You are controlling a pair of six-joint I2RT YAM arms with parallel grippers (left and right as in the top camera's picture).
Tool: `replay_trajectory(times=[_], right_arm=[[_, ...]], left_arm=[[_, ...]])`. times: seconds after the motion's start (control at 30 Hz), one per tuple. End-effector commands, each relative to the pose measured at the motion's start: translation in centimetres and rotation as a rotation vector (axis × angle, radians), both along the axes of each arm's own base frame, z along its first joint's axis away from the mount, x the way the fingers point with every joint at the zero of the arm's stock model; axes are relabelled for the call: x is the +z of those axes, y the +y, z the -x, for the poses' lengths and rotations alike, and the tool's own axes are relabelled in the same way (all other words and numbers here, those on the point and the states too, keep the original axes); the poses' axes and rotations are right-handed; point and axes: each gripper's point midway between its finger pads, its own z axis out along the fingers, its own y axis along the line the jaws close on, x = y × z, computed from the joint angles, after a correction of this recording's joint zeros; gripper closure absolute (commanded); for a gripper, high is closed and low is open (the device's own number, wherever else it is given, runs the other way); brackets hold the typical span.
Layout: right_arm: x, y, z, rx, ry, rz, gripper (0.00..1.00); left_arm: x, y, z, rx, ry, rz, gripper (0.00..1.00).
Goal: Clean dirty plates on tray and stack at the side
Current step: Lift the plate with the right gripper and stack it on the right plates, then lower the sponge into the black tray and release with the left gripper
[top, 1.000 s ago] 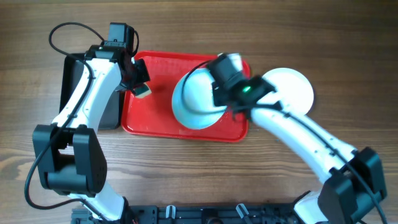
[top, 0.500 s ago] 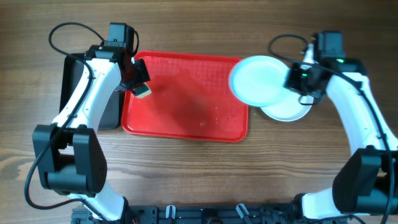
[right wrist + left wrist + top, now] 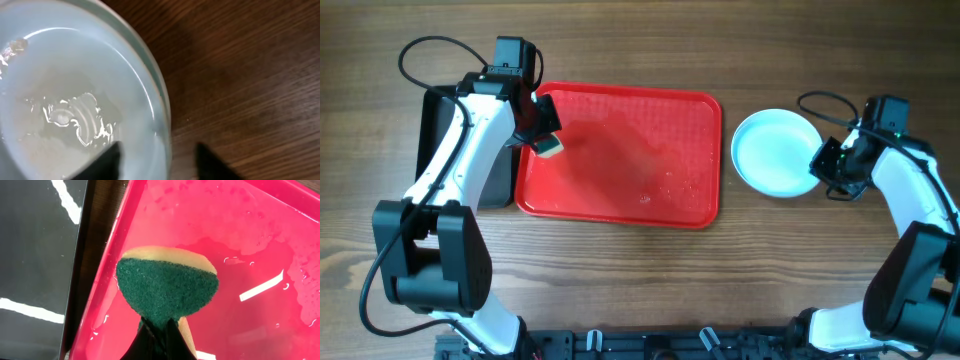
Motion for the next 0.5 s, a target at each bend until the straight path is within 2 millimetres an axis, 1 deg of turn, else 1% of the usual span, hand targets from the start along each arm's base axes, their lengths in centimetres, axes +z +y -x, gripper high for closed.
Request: replay_trajectory(times=[0.0, 0.07, 0.1, 0.2, 0.27, 0.3, 0.33, 0.4, 0.47], right_arm=[[0.8, 0.5, -1.3, 0.033, -0.072, -0.021, 0.19], [1.4, 1.6, -2.1, 0.07, -0.118, -0.077, 0.05], [1.8, 2.3, -2.6, 0.111, -0.145, -0.112, 0.01], [3.5, 3.8, -3.7, 0.179, -0.201, -0.178, 0.01], [4.8, 4.5, -4.3, 0.203, -0.213, -0.186, 0.0], [5.3, 4.9, -4.5, 0.215, -0.216, -0.185, 0.0], [6.0, 5.6, -4.8, 0.237, -0.217, -0.186, 0.0], [6.8, 7.0, -5.1, 0.276, -0.216, -0.189, 0.0], [7.2, 8.9, -5.3, 0.326, -0.219, -0.194, 0.0]], left_arm=[[-0.2, -0.1, 0.0, 0.01, 0.001, 0.005, 0.96], [0.2, 0.4, -0.3, 0.019, -0.009, 0.004, 0.96], [0.5, 0.8, -0.5, 0.029, -0.015, 0.004, 0.96], [1.8, 2.3, -0.9, 0.067, -0.029, 0.005, 0.96], [3.0, 3.9, -1.1, 0.106, -0.044, 0.005, 0.96], [3.3, 4.5, -1.1, 0.118, -0.048, 0.004, 0.96], [3.5, 5.5, -1.0, 0.143, -0.05, 0.004, 0.96], [3.5, 7.0, -0.5, 0.178, -0.035, -0.002, 0.96], [3.1, 8.9, 0.2, 0.225, -0.005, -0.028, 0.96]])
